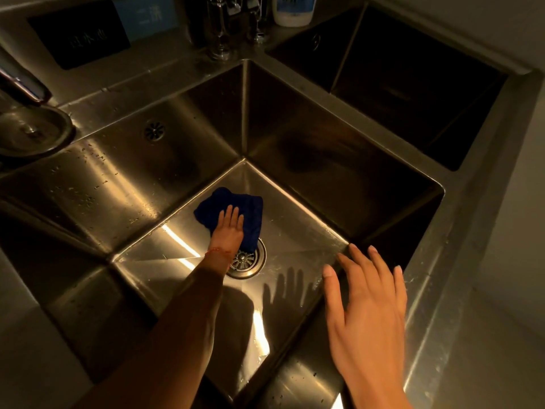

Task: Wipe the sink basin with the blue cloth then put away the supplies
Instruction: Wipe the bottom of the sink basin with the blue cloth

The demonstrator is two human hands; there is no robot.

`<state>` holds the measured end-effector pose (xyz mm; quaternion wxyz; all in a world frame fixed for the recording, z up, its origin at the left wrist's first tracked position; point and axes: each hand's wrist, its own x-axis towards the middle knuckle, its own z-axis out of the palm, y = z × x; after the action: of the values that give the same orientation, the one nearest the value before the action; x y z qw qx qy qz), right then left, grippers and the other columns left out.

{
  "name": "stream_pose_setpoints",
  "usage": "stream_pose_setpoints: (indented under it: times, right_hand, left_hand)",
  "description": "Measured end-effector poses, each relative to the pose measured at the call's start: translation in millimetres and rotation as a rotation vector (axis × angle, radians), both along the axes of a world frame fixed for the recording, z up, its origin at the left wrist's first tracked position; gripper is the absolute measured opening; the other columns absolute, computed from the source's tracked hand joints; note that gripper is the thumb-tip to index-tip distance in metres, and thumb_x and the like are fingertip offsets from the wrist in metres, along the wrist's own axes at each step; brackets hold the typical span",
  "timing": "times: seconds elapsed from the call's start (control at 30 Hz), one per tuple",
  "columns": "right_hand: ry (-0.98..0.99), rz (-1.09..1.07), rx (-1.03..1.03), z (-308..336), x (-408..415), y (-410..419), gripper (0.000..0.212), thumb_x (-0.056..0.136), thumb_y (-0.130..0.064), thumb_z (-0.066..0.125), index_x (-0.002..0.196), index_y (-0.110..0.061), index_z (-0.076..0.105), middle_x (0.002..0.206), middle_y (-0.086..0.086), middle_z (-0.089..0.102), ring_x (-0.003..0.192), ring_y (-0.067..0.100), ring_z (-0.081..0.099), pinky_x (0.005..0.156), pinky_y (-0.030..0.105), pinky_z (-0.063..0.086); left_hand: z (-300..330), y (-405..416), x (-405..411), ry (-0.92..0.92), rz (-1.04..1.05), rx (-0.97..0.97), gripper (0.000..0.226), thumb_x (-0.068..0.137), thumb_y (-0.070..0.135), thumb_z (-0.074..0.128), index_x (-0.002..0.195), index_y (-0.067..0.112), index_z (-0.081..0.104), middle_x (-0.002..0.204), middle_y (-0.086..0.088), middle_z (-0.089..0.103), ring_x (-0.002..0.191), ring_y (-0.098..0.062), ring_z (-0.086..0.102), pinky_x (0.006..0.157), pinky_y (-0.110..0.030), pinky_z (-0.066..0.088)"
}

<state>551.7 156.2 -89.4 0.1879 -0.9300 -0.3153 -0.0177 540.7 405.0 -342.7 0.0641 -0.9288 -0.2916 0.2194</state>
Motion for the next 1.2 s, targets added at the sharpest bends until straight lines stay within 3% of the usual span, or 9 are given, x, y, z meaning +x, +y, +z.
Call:
stream_pose_setpoints:
  times: [0.17, 0.6, 0.83, 1.2]
  right_hand:
    - [-0.012, 0.005, 0.011, 0.4, 0.2, 0.1, 0.053, 0.090, -0.046, 0.028, 0.113, -0.013, 0.063, 0.125, 0.005, 0.058, 0.129, 0.021, 0.038, 0.111, 0.035, 0.007]
    - [-0.011, 0.006, -0.007, -0.2, 0.2, 0.5, 0.052, 0.091, -0.047, 0.027, 0.114, -0.016, 0.062, 0.126, 0.004, 0.058, 0.129, 0.021, 0.038, 0.111, 0.037, 0.008]
    - [0.002, 0.017, -0.002, -1.1, 1.1, -0.2, 0.053, 0.091, -0.047, 0.027, 0.115, -0.015, 0.061, 0.128, 0.003, 0.056, 0.131, 0.019, 0.035, 0.112, 0.037, 0.007]
    - [-0.007, 0.011, -0.025, -0.2, 0.0, -0.4, 0.055, 0.091, -0.048, 0.025, 0.115, -0.014, 0.061, 0.128, 0.005, 0.056, 0.131, 0.020, 0.035, 0.112, 0.039, 0.008]
  left_hand:
    - [-2.3, 6.8, -4.9, 0.007, -0.008, -0.004, 0.070, 0.098, 0.014, 0.045, 0.151, 0.000, 0.002, 0.158, -0.022, 0.000, 0.147, -0.036, -0.002, 0.119, -0.044, 0.002]
    - [1.4, -11.1, 25.7, -0.099, 0.089, -0.105, 0.065, 0.097, 0.005, 0.043, 0.152, 0.007, 0.008, 0.159, -0.019, 0.002, 0.147, -0.035, -0.001, 0.120, -0.042, 0.002]
    - [-1.5, -4.4, 19.6, -0.106, 0.076, -0.051, 0.057, 0.099, 0.003, 0.035, 0.151, 0.001, 0.010, 0.158, -0.020, 0.007, 0.146, -0.037, 0.002, 0.119, -0.043, 0.005]
    - [2.8, 1.2, 22.2, -0.123, 0.125, -0.082, 0.055, 0.100, 0.005, 0.035, 0.151, 0.007, 0.015, 0.159, -0.016, 0.008, 0.147, -0.036, 0.002, 0.120, -0.042, 0.007]
